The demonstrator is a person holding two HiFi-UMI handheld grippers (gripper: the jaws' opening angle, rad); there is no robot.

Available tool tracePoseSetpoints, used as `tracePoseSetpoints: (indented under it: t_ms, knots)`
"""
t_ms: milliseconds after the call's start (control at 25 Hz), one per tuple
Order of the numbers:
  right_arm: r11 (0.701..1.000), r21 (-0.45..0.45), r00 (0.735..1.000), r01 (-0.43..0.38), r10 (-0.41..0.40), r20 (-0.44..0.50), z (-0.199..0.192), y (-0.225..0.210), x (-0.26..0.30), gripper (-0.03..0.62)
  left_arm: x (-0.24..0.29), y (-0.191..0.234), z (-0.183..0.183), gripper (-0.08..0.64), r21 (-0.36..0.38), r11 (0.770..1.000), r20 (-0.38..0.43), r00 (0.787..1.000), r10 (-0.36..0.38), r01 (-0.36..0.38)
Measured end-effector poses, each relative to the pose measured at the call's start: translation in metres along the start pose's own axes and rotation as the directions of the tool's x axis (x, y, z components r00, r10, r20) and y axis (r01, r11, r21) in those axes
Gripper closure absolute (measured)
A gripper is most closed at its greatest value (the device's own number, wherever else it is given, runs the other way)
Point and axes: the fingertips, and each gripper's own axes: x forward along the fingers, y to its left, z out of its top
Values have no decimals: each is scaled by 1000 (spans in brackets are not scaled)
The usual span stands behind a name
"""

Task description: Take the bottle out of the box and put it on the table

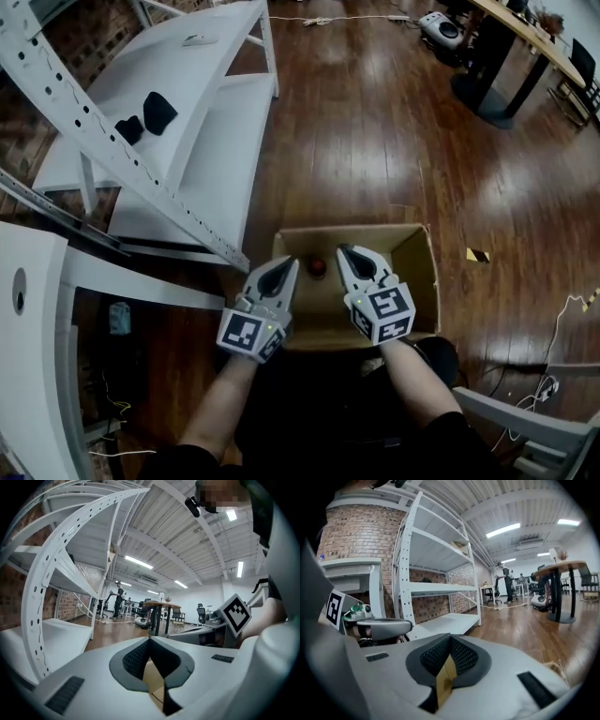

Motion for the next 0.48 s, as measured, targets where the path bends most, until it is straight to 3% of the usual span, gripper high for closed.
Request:
tracePoseSetpoints:
  t_ms: [240,480]
  knots:
    - [999,-11,988,-31,29,-153,-68,0,34,588,-3,8,-38,555,-4,1000,-68,998,8,-8]
    - [997,-17,945,-80,70,-319,-139,2,64,561,-8,24,-73,555,22,998,-173,983,59,-56]
